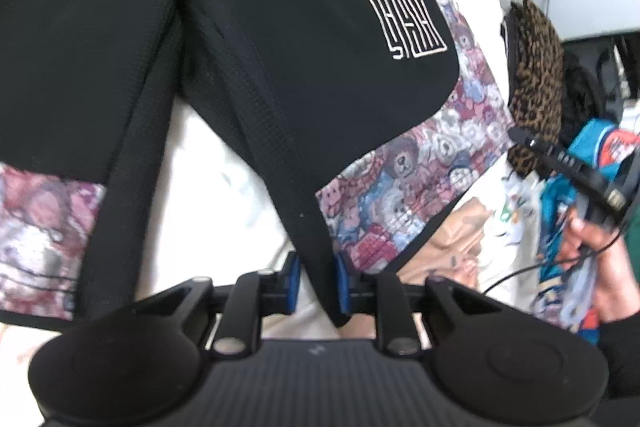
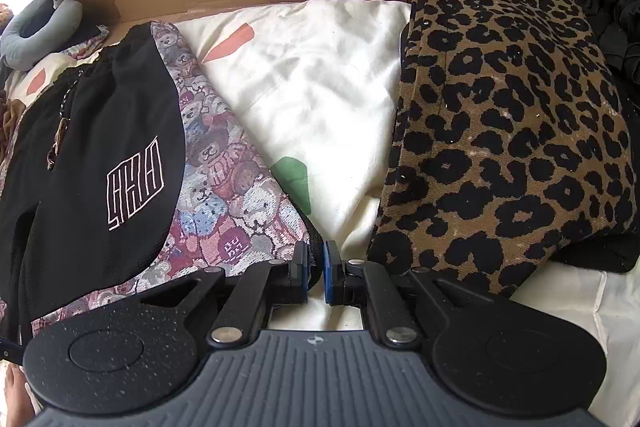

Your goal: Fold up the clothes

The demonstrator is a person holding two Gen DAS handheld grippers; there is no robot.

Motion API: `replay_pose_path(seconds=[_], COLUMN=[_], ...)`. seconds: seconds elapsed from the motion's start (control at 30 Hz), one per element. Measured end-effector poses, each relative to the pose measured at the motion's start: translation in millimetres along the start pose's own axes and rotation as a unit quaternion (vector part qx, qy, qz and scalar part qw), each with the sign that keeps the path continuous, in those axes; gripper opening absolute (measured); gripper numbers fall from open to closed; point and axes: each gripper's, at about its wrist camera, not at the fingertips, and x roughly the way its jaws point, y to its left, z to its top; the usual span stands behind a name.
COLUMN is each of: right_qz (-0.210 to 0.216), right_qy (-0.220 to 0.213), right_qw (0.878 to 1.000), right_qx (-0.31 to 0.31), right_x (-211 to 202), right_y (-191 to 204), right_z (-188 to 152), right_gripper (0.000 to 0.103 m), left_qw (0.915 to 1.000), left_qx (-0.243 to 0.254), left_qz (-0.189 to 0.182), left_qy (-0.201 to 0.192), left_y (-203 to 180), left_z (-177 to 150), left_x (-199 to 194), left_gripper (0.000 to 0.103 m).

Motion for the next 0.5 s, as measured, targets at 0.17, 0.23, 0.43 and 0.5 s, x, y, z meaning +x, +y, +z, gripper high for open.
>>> replay_pose_path(seconds=[0.17,0.23,0.43,0.5], right_qz=[0.005,0.008,0.008,0.006], right_qy=[0.000,-0.002,-0.013,-0.015], right_qw=[1.000,0.999,0.999,0.999], right_qx=[0.020,0.031,0.031,0.034], right_x=[-0.8,-3.4,-15.8,-18.4], right_y=[-4.7,-6.9,-8.0,-8.7], right_z=[2.0,3.7,11.7,13.9], right_gripper=[0.005,0.005,0.005,0.004], left_qw=[0.9992,0.9985,0.9981,0.9977], left_qx=[-0.030,-0.035,-0.014,-0.009], left_qz=[-0.021,-0.035,-0.052,-0.061], left_qy=[0.013,0.022,0.028,0.028], left_y=[10.4,11.6,8.2,8.4], left_z=[-0.9,-1.7,-1.1,-0.6], left_x=[12.8,15.4,7.0,3.0], left_gripper=[0.014,0.003,0.002,0.002])
